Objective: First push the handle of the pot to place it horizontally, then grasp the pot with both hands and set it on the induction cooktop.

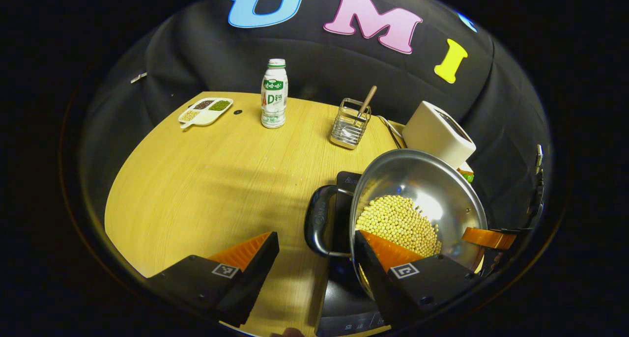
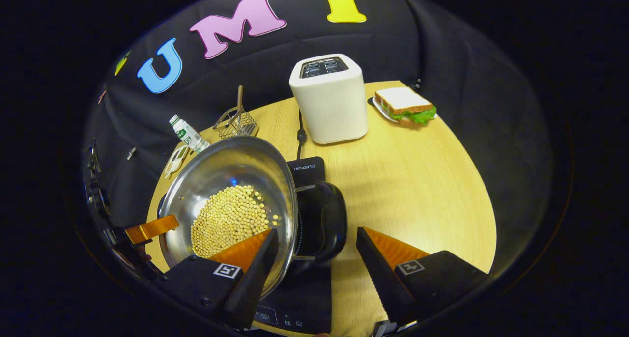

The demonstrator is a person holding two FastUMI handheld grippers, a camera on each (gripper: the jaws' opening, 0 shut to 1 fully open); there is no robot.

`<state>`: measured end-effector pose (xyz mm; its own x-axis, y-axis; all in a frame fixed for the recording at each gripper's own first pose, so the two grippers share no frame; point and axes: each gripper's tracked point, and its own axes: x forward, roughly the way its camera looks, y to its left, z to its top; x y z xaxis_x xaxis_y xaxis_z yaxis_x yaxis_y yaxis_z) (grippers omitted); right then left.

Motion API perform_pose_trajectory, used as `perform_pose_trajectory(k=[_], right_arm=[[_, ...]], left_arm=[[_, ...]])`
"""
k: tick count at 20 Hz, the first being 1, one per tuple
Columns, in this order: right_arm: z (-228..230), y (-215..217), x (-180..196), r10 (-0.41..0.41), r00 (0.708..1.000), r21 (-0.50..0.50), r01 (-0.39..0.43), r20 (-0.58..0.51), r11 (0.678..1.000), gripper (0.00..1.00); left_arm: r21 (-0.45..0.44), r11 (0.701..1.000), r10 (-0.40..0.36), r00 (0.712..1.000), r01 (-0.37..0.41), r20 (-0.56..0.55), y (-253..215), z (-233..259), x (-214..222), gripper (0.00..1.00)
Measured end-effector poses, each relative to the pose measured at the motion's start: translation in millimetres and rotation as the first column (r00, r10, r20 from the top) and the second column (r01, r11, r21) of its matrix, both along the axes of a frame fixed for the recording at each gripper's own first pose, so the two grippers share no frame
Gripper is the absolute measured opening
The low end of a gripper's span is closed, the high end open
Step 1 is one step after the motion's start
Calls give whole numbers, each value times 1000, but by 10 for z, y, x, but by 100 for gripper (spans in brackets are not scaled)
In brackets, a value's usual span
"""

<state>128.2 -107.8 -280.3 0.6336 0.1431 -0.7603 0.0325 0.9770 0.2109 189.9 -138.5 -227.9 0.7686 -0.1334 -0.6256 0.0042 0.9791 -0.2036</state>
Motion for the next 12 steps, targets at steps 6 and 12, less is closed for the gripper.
perform_pose_trajectory(k=[6,12], right_arm=[[947,-12,-455,-49,973,-53,63,227,997,99],[1916,243,-882,-37,884,-90,90,467,992,99]], left_arm=[[84,996,-2,972,-18,234,384,813,-604,96],[119,990,5,878,-71,479,760,1751,-1342,95]])
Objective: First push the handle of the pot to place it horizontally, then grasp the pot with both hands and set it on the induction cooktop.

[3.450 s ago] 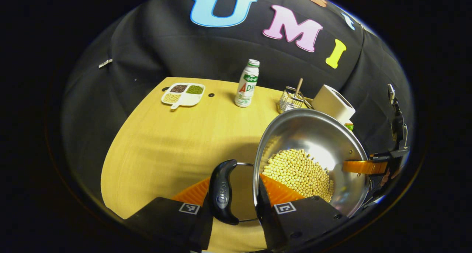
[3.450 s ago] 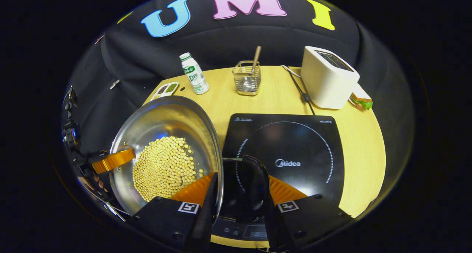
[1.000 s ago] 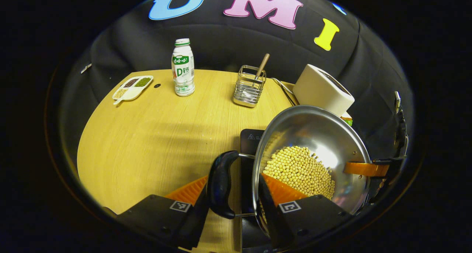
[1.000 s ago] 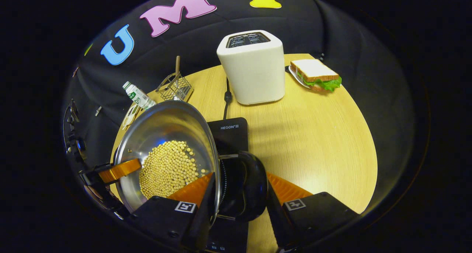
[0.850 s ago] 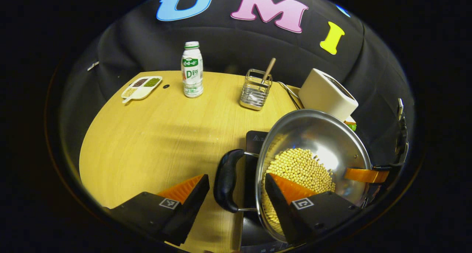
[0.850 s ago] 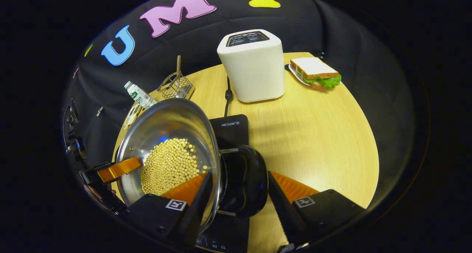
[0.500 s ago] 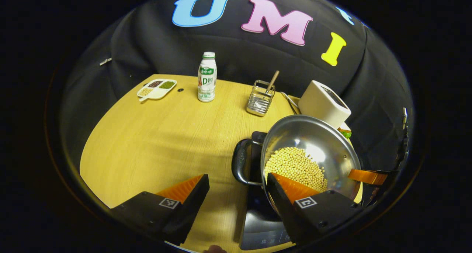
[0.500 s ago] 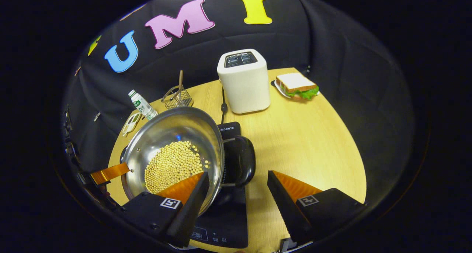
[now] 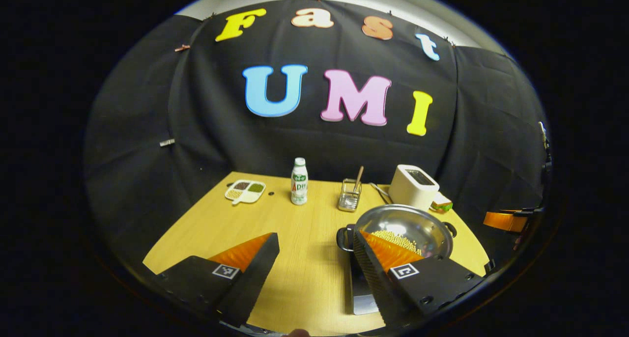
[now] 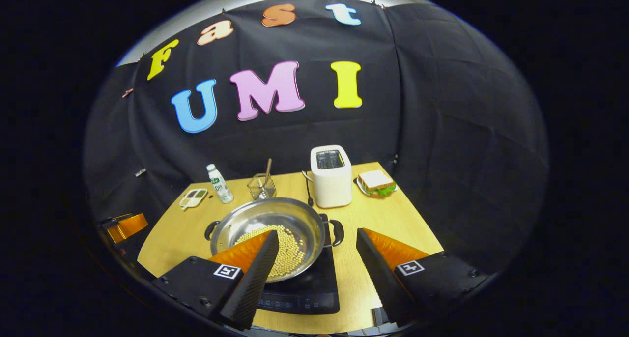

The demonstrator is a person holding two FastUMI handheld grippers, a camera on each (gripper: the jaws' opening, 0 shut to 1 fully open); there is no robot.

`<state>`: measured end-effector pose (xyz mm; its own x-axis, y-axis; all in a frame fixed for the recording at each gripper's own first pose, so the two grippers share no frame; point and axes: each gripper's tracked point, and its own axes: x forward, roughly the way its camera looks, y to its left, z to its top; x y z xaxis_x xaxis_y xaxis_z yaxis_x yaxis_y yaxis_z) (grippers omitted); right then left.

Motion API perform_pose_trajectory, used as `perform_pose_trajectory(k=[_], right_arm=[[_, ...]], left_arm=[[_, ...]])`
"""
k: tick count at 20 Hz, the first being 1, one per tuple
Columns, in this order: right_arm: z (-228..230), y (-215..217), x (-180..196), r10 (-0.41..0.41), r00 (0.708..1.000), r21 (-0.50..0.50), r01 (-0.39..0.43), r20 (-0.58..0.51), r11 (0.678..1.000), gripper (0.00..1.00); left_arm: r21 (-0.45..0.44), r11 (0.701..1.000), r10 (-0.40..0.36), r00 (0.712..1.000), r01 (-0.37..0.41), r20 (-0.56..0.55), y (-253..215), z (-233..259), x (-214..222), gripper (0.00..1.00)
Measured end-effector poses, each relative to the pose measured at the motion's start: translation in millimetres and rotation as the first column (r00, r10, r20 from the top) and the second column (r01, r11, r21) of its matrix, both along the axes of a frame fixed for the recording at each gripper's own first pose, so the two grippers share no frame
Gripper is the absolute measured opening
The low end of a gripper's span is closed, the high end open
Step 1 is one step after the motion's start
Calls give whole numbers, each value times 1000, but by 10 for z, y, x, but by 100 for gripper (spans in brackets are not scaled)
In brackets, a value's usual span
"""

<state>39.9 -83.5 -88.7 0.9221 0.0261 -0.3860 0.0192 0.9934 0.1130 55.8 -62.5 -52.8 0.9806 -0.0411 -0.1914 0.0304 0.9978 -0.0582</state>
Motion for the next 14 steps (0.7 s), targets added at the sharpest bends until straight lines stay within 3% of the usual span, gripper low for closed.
perform_pose_trajectory(k=[4,7,11,14], right_arm=[[509,276,-361,35,981,-32,-30,192,999,98],[643,400,-651,44,959,-35,-36,279,999,98],[781,417,-981,54,918,-73,-28,392,997,98],[762,391,-1085,38,911,-87,-2,410,996,98]], left_arm=[[84,996,11,987,-25,162,134,352,-482,95],[71,997,13,969,-31,245,85,437,-856,95],[71,996,35,959,-57,281,77,424,-1245,95],[65,997,31,961,-50,273,7,368,-1421,95]])
